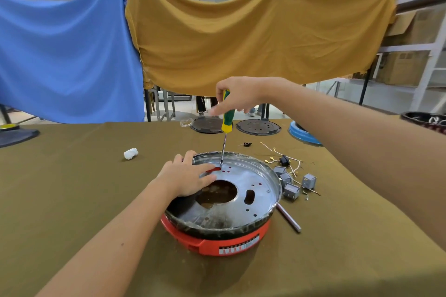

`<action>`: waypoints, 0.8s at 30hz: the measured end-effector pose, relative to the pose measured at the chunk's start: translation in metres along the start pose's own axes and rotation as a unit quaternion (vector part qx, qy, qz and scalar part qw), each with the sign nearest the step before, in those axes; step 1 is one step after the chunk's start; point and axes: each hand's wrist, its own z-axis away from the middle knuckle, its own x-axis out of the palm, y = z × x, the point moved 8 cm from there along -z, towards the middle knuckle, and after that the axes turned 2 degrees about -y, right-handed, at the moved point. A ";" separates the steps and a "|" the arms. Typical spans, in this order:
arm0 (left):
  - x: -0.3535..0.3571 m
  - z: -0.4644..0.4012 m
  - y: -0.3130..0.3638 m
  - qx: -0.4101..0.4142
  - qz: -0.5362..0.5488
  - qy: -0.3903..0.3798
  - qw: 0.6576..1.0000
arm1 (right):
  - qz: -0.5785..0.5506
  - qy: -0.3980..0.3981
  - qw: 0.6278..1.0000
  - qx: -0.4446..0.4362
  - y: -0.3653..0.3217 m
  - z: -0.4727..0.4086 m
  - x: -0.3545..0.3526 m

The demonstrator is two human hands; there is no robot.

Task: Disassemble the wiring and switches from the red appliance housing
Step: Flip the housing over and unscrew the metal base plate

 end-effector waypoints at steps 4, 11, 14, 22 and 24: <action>-0.001 0.002 0.001 -0.002 -0.010 0.000 1.000 | -0.011 0.024 1.000 -0.012 0.008 0.004 -0.004; -0.003 0.004 0.002 -0.005 -0.009 -0.010 1.000 | -0.046 0.011 0.999 -0.005 0.020 0.019 0.003; -0.004 0.005 0.002 -0.005 -0.005 -0.009 1.000 | -0.069 0.042 0.996 -0.034 0.021 0.026 0.002; -0.009 0.007 0.004 0.000 0.019 -0.014 1.000 | -0.265 0.106 0.958 -0.021 0.059 0.062 0.000; -0.015 0.008 0.004 0.004 0.073 0.003 0.997 | -0.352 0.148 0.924 0.014 0.085 0.072 0.014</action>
